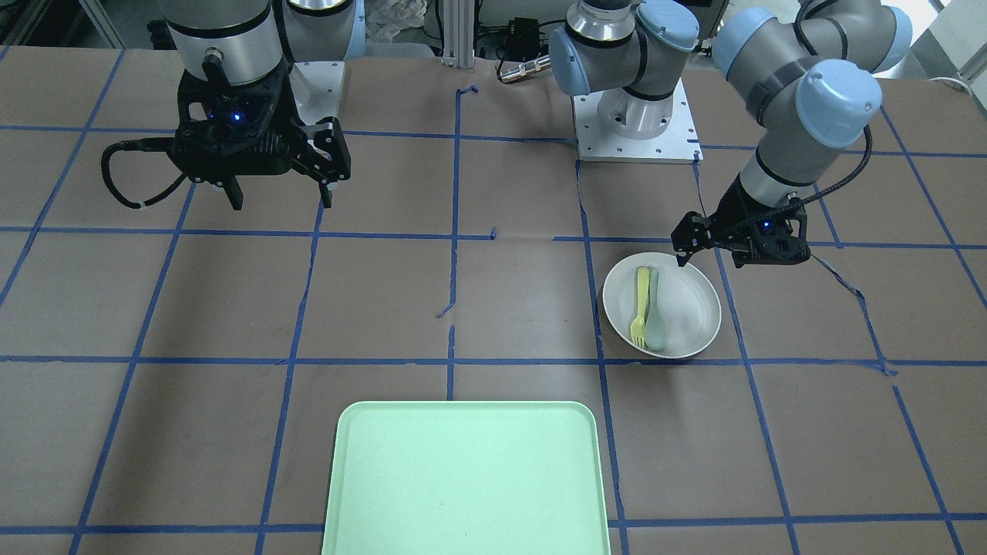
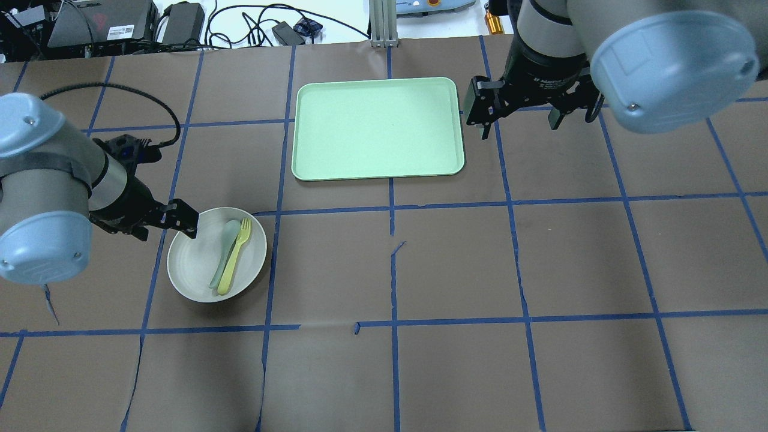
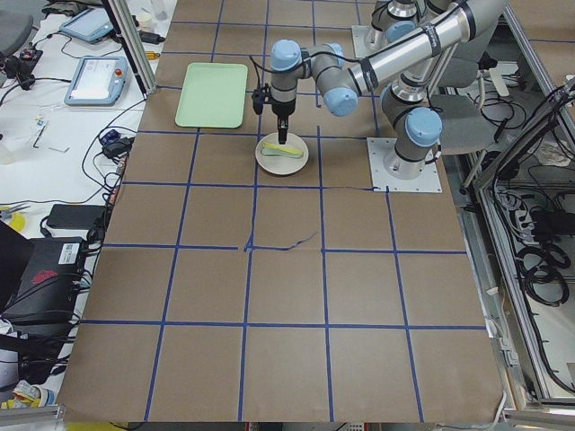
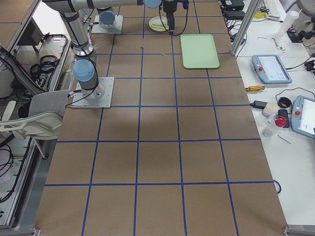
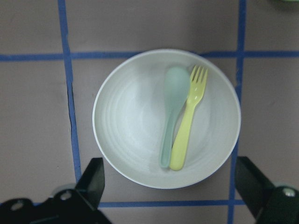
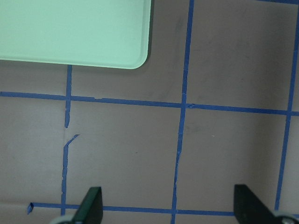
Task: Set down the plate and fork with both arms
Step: 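Lower the left gripper to the white plate rim and grasp it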
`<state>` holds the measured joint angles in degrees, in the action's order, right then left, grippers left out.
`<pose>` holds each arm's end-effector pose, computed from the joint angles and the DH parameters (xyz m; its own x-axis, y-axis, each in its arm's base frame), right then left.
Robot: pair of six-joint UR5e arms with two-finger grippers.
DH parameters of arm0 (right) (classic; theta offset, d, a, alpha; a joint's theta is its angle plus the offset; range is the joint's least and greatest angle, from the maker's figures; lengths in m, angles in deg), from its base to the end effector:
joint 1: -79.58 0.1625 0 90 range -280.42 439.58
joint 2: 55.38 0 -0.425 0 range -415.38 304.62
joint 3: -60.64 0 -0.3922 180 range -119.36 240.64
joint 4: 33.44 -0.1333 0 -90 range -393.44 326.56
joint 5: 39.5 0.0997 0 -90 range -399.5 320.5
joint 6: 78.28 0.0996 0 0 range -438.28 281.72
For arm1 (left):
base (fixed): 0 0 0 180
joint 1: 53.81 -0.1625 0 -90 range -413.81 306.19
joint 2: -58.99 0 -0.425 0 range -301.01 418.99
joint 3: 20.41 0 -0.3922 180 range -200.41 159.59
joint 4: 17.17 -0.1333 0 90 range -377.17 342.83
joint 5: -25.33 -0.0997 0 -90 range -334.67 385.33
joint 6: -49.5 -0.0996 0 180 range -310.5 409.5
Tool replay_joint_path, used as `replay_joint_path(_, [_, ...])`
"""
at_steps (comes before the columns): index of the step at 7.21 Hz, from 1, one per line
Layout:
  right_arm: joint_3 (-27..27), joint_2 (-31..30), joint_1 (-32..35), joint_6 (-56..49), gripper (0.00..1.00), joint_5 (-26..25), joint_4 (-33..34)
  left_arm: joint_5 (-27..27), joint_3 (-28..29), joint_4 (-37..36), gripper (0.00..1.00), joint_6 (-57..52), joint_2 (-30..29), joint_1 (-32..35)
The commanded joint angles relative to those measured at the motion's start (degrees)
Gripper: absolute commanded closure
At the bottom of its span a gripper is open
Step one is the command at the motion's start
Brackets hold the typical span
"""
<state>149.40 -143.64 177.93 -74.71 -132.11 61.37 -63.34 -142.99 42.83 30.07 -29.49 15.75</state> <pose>0.2017 -0.4879 0.4922 -0.9960 -0.0800 0.0406 -0.0830 0.9935 -0.0778 0.0205 -0.4433 0.2836 -0.9994 -0.0180 0.0280 -0.0177 0.9998 0.0097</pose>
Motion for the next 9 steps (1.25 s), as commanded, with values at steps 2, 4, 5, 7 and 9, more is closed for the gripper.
replay_joint_path(2, [-0.08,0.28,0.0,0.03,0.0,-0.11,-0.06,0.08,-6.25,-8.45,0.34,-5.08,-5.45,-4.95])
replay_joint_path(4, [-0.08,0.28,0.0,0.03,0.0,-0.11,-0.06,0.08,-7.15,-13.22,0.54,-5.17,-9.32,-6.88])
replay_joint_path(5, [-0.16,0.28,0.09,-0.06,0.0,-0.11,-0.06,0.08,-6.98,-14.37,0.67,-4.91,-10.38,-7.06])
replay_joint_path(7, [-0.16,0.19,0.0,0.03,0.0,0.07,-0.14,0.0,-6.54,-14.91,1.0,-4.82,-11.01,-7.07])
replay_joint_path(9, [-0.52,0.28,-0.26,-0.67,0.0,0.06,-0.14,0.26,-5.49,-14.21,1.0,-4.73,-10.83,-7.15])
